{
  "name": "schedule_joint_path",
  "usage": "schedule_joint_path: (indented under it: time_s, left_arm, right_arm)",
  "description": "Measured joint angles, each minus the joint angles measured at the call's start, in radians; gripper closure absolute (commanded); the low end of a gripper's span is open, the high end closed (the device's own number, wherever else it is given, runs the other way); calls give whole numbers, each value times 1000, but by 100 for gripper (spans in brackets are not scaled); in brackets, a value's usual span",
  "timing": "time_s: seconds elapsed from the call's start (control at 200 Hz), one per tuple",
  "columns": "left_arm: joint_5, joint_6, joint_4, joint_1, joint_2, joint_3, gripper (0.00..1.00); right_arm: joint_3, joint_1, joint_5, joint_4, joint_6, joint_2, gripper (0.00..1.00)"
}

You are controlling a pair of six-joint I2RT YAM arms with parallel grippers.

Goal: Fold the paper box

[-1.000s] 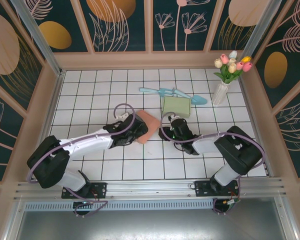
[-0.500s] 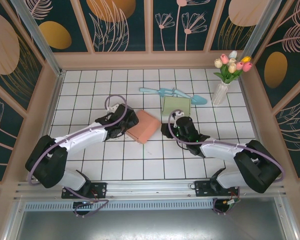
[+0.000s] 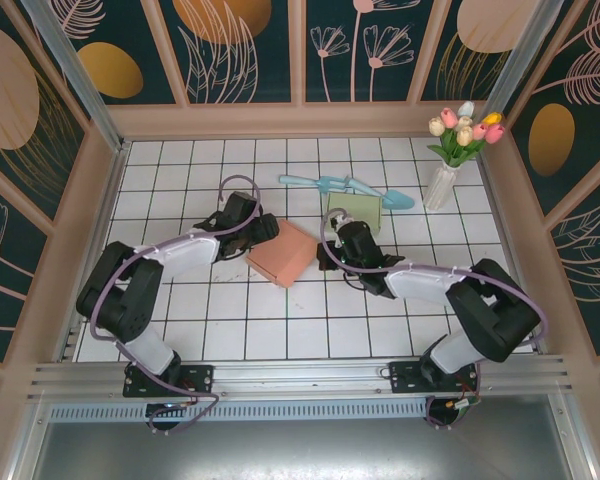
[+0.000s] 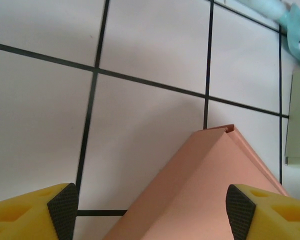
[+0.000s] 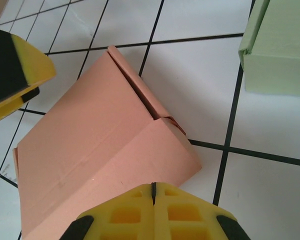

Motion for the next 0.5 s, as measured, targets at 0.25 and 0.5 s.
schedule_joint_path:
  time_s: [0.25, 0.5]
  left_arm:
    - [77, 0, 73, 0, 81, 0, 25]
    - [176, -24, 203, 3, 122, -25, 28]
  right_arm:
    - [33, -20, -38, 9, -8, 121, 100]
    - [69, -44, -66, 26, -15, 207, 100]
